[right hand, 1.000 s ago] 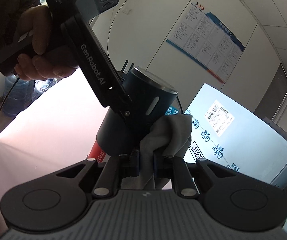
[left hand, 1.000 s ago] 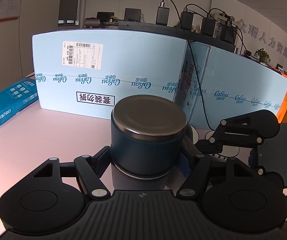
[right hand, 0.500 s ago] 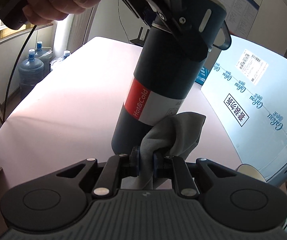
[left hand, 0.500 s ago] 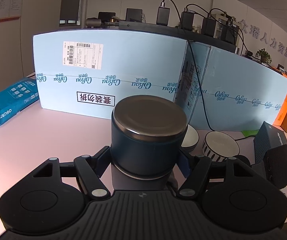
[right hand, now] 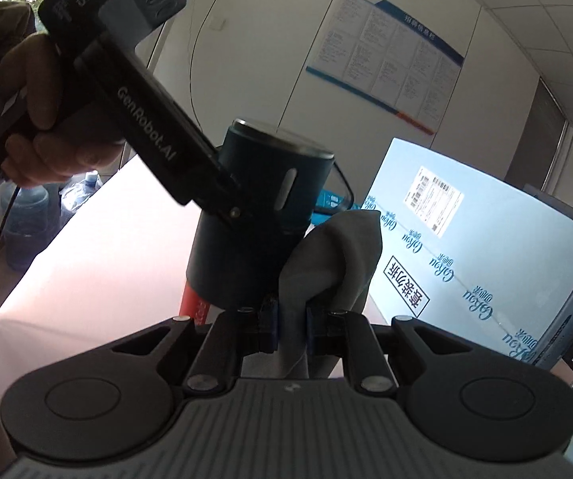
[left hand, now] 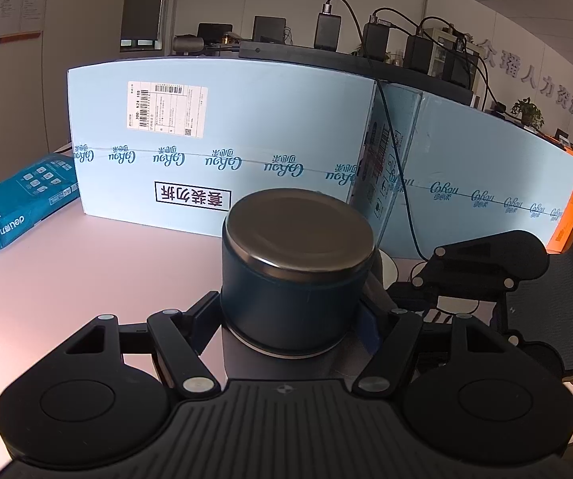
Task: Clean container
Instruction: 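Wipe the cloth up the bottle body with the right gripper while the left gripper holds it upright, then rub the cloth around the bottle label with the right gripper while the left gripper tilts it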
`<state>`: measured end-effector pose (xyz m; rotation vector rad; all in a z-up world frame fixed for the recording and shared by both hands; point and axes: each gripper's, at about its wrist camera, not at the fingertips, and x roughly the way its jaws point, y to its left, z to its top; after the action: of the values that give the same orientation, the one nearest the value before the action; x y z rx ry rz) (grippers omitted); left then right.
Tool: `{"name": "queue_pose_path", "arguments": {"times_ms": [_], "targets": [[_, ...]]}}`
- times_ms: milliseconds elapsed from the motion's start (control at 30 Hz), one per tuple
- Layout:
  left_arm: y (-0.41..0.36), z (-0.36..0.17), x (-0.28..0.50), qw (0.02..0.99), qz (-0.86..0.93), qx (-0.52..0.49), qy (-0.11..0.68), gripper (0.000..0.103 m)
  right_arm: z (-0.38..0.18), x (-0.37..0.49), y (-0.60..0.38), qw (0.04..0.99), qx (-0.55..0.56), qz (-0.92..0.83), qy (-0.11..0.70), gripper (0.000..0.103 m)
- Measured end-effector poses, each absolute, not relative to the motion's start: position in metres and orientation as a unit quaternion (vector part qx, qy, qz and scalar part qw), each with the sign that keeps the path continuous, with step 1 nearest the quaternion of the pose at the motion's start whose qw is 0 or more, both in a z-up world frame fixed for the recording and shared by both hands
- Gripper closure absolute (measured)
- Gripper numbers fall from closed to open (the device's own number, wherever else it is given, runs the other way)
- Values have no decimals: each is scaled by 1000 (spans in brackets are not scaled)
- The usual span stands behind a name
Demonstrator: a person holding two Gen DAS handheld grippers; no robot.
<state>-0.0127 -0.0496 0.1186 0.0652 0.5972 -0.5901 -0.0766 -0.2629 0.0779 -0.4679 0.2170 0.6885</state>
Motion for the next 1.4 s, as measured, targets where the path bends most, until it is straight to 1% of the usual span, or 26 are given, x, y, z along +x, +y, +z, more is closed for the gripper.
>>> {"name": "queue_pose_path", "arguments": {"times_ms": [100,367,533,667,867,1000,1167,1400], "targets": [[-49,119,-12,913,-286,31,290,38,74,-75,-260,907,-225,337,113,87],[-47,118,-12,913,-284,27,291,38,38,-71,-249,887,-221,355,197,87],[-48,118,-13,913,-284,28,291,38,30,-72,-248,877,-221,359,229,87],[-48,118,-13,913,-285,28,291,38,40,-77,-248,880,-221,361,214,87],[-49,118,-13,913,-284,27,291,38,62,-84,-251,896,-230,356,132,87],[-50,118,-13,913,-285,27,292,38,65,-89,-250,897,-248,351,105,87],[-51,118,-14,913,-285,27,292,38,64,-86,-252,899,-243,348,111,87],[-50,117,-13,913,-284,25,293,38,47,-77,-247,893,-214,355,176,87]]}}
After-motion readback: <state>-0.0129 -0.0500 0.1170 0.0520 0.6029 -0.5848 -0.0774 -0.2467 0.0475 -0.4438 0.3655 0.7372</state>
